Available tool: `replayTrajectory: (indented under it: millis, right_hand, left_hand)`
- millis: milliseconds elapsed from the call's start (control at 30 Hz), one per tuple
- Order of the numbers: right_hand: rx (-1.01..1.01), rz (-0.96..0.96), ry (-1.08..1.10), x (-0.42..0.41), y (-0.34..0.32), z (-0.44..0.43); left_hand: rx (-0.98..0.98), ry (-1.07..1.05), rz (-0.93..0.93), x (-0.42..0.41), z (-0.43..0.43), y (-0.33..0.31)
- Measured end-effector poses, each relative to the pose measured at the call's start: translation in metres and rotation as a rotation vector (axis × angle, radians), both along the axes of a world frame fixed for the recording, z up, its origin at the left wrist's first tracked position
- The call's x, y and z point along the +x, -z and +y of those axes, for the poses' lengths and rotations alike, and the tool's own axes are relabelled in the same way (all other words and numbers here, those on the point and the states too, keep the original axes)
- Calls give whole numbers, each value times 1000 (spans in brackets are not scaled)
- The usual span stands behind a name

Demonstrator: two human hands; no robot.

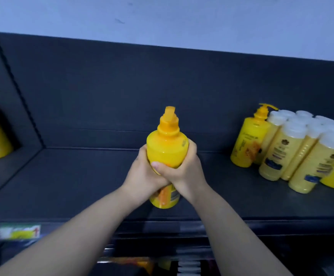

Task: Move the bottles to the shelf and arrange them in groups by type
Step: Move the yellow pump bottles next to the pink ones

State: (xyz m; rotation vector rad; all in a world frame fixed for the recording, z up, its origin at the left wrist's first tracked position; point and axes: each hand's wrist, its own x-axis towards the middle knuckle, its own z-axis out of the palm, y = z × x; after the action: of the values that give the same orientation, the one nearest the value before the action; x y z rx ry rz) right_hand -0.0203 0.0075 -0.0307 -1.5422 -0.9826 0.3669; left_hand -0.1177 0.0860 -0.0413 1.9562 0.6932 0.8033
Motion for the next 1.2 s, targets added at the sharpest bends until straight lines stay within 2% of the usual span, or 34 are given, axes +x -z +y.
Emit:
replayTrajectory:
  millis: [267,500,633,833,1200]
  right_hand:
    - [10,12,-140,-154,-7,94]
    - [-42,-27,-329,-310,12,188]
    - [-39,-47,-399,-364,14,225]
    - [-79,-113,-451,-383,13,263]
    - [-163,-141,-439,-328,32,326]
  left_hand:
    - [113,-99,-2,-169,85,-16]
    - [181,-250,-7,-337,165,5]
    - [203,-288,-52,-396,193,5]
    - [190,-323,-117,-419,220,8]
    - [67,-317,-59,-364,283,31]
